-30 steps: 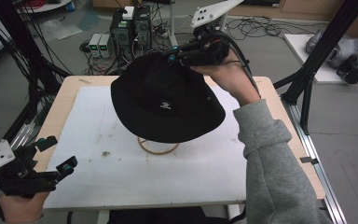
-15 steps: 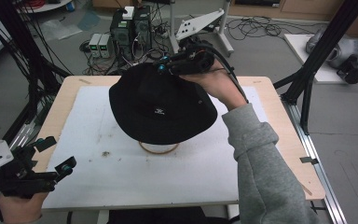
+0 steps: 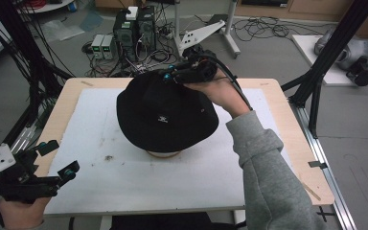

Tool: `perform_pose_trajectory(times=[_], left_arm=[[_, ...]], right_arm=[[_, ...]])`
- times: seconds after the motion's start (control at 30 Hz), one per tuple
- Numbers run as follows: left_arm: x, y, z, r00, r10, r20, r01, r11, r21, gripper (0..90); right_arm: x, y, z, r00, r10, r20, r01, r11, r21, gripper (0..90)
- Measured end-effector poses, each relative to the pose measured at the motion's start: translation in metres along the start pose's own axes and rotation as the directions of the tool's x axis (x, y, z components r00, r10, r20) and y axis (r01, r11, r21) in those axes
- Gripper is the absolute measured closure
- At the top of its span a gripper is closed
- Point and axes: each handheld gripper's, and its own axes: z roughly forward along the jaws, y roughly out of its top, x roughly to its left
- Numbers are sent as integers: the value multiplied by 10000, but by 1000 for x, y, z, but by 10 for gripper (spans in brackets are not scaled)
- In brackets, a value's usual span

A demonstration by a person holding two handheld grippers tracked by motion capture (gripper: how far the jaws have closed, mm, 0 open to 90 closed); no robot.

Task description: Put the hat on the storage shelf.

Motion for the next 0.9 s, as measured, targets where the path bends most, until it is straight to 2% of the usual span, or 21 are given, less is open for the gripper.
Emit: perform_pose_trajectory(times=[0.3, 0.63, 0.83, 0.87, 0.9], left_arm=[[0, -1, 1, 10000, -25, 13, 25, 10000, 31, 17], [0, -1, 2, 10000, -2, 46, 2, 10000, 96, 17], [0, -1, 3, 10000, -7, 42, 6, 10000, 95, 17], [0, -2, 3, 10000, -32, 45, 32, 9999, 95, 17], [0, -2, 4, 10000, -28, 54, 27, 9999, 116, 17]], right_arm=[[-3, -12, 4, 9994, 295, -194, -299, 9994, -170, 879], [-4, -12, 3, 9992, 360, -182, -364, 9990, -245, 850], [-4, -11, 0, 9984, 543, -137, -550, 9968, -575, 650], [-4, -11, 0, 9984, 543, -137, -550, 9968, -575, 650], [-5, -11, 0, 9973, 729, -79, -733, 9945, -750, 508]])
